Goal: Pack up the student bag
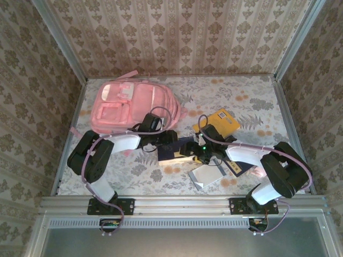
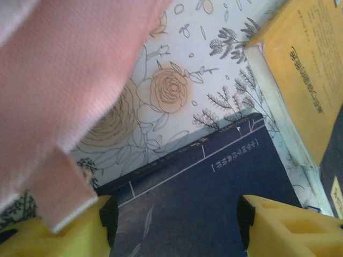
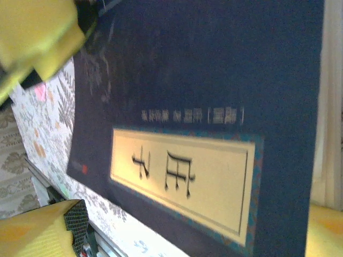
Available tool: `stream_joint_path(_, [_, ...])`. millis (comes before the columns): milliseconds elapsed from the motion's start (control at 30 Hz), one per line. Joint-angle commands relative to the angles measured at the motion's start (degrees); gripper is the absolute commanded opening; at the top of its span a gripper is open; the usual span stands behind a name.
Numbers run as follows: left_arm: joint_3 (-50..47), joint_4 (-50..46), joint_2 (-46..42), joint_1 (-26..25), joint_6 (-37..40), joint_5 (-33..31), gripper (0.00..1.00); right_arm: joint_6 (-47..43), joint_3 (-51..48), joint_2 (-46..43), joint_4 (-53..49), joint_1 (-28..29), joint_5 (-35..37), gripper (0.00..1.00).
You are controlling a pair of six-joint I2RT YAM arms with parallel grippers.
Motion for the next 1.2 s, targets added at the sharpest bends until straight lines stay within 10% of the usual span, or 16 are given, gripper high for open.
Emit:
stream_joint_path(0, [-4.28,-0.31,0.09,-0.64,-4.77,5.87,0.62,-1.88,3.91,1.23,-1.04,-2.37,0.82,0.87])
stream_joint_path(900, [-9.24,5.88,-3.49,-2.65,-7.21,9.02,0.56,15.98,-6.05,-3.07,22.22,-4.11,-1.6,0.74])
stream_joint_path(1167, [-10.03,7.27,-3.8,-2.83,-7.78,9.59,0.53,15.8,-5.59,-1.51,21.07,-3.45,1.54,0.55])
